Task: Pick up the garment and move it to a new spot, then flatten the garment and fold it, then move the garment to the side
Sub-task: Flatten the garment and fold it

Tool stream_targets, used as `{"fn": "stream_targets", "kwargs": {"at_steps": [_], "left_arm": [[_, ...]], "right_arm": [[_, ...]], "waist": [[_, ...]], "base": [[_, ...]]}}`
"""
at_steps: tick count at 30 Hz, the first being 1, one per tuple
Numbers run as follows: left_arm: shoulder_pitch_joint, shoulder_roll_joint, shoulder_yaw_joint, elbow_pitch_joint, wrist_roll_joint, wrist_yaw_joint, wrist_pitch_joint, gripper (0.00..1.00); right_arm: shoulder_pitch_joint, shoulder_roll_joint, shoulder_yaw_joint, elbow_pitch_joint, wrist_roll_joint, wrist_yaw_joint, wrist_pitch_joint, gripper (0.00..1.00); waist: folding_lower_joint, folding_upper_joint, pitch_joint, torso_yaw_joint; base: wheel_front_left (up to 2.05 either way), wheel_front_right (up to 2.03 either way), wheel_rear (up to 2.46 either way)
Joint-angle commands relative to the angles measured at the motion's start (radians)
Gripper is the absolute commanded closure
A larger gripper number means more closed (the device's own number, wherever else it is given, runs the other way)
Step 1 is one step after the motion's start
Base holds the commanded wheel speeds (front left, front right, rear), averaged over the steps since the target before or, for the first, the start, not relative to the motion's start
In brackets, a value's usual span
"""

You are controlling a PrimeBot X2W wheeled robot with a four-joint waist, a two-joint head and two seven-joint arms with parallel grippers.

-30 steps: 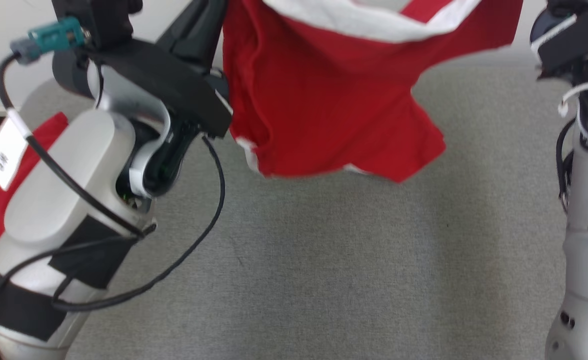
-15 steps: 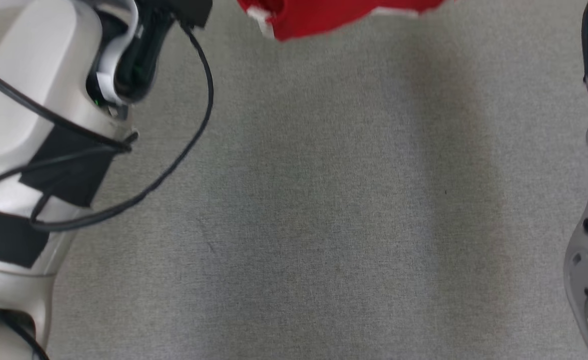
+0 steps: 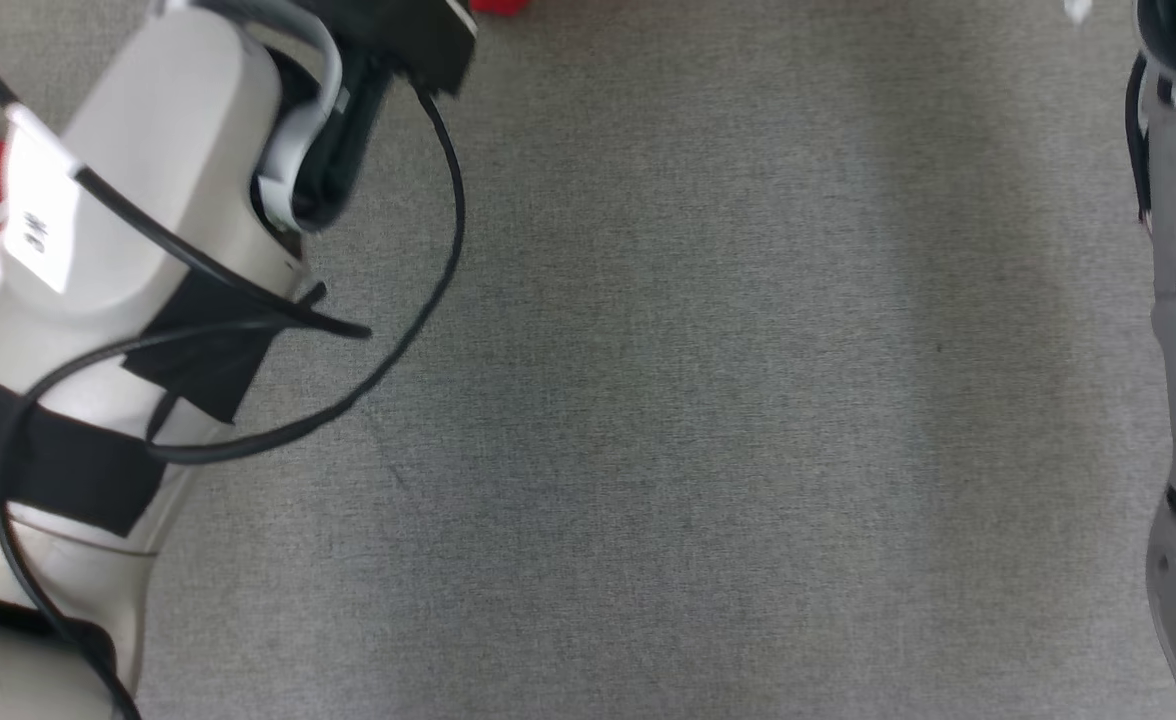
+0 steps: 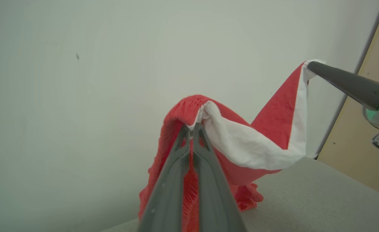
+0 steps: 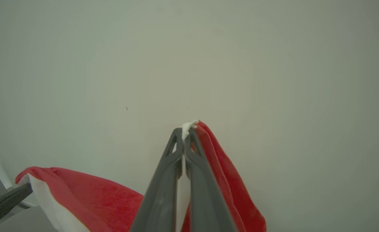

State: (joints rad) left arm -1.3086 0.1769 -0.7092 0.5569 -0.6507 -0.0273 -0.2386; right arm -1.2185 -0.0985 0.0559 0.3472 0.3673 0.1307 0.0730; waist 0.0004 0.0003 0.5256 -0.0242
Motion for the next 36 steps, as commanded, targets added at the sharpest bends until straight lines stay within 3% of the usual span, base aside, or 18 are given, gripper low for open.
{"fn": "stream_targets", "kwargs": {"at_steps": [1, 7, 11, 18, 26, 30, 36], "left_arm": [[0.019, 0.004, -0.008, 0.004, 0.002, -0.013, -0.006, 1.0], [0.1, 0.018, -0.04, -0.04, -0.015, -0.043, 0.006, 1.0], [0.186, 0.048, -0.05, -0.093, -0.047, -0.034, 0.055, 1.0], [0.375, 0.132, -0.072, -0.261, -0.102, 0.02, 0.152, 1.0], [0.581, 0.225, -0.146, -0.462, -0.117, 0.103, 0.277, 1.0], [0.676, 0.27, -0.185, -0.52, -0.118, 0.15, 0.327, 1.0], [0.736, 0.321, -0.231, -0.549, -0.103, 0.177, 0.389, 1.0]], "right_arm": [[0.035, -0.02, 0.009, -0.023, 0.02, 0.0, 0.031, 1.0], [0.201, -0.083, -0.008, -0.211, 0.086, 0.0, 0.247, 1.0], [0.331, -0.089, -0.073, -0.379, 0.113, 0.0, 0.424, 1.0], [0.553, -0.052, -0.215, -0.641, 0.092, 0.0, 0.772, 1.0], [0.827, -0.079, -0.295, -0.849, 0.07, 0.0, 1.16, 1.0], [1.008, -0.067, -0.28, -0.914, 0.098, 0.001, 1.305, 1.0], [1.138, -0.081, -0.278, -0.938, 0.102, 0.001, 1.386, 1.0]], "waist": [[-0.0004, -0.0003, 0.019, 0.017], [-0.0004, -0.0003, -0.003, 0.05], [-0.0004, -0.0003, -0.039, 0.068], [-0.0004, -0.0003, -0.122, 0.087], [-0.0004, -0.0003, -0.23, 0.091], [-0.0004, -0.0003, -0.273, 0.084], [-0.0004, -0.0003, -0.298, 0.078]], "base": [[0.0, 0.0, 0.0], [0.0, 0.0, 0.0], [0.0, 0.0, 0.0], [0.0, 0.0, 0.0], [0.0, 0.0, 0.0], [0.0, 0.0, 0.0], [0.0, 0.0, 0.0]]}}
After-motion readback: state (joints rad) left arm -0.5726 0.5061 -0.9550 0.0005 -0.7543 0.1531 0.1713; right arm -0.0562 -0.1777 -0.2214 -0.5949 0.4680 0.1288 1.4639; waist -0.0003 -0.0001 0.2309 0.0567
